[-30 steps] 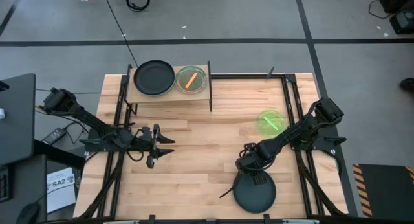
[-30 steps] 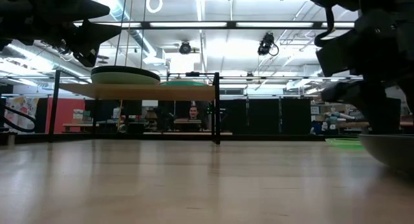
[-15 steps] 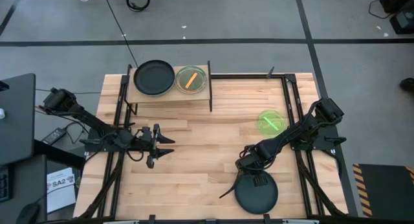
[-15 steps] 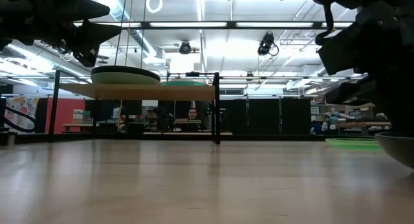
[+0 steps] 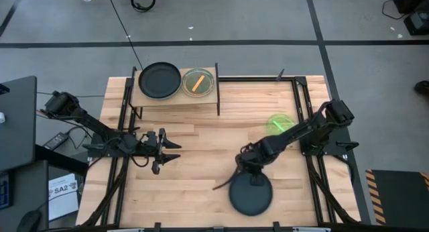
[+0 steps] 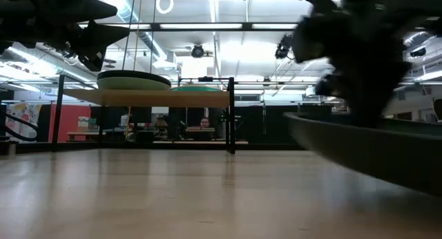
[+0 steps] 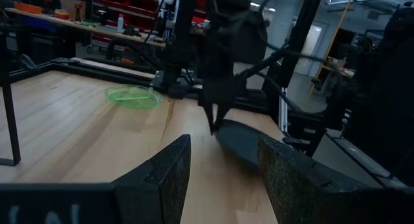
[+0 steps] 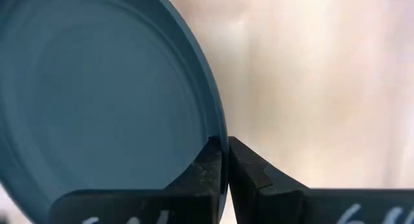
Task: Place and stack plates onto a shelf
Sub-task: Stack the black plate on top of the black plate on the shelf
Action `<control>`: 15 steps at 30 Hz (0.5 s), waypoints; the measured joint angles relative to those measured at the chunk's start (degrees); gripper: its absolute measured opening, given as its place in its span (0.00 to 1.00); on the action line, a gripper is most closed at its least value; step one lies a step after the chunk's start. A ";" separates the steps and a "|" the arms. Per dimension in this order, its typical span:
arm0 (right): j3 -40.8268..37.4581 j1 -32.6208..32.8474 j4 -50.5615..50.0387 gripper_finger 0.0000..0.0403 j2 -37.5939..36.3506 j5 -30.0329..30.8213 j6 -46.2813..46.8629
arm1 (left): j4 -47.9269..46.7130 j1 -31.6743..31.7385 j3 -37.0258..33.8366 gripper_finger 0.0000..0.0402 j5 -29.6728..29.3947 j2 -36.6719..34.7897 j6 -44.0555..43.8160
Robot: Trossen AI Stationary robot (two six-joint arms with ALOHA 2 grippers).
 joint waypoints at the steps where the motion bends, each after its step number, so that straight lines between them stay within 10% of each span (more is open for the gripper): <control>1: 0.95 -0.70 0.00 0.05 0.00 1.48 0.60 | 0.08 0.01 0.00 0.46 -0.01 0.00 0.02; 15: 8.00 -9.44 8.61 0.05 0.09 21.13 9.03 | -1.07 0.01 5.21 0.46 -15.03 0.04 2.37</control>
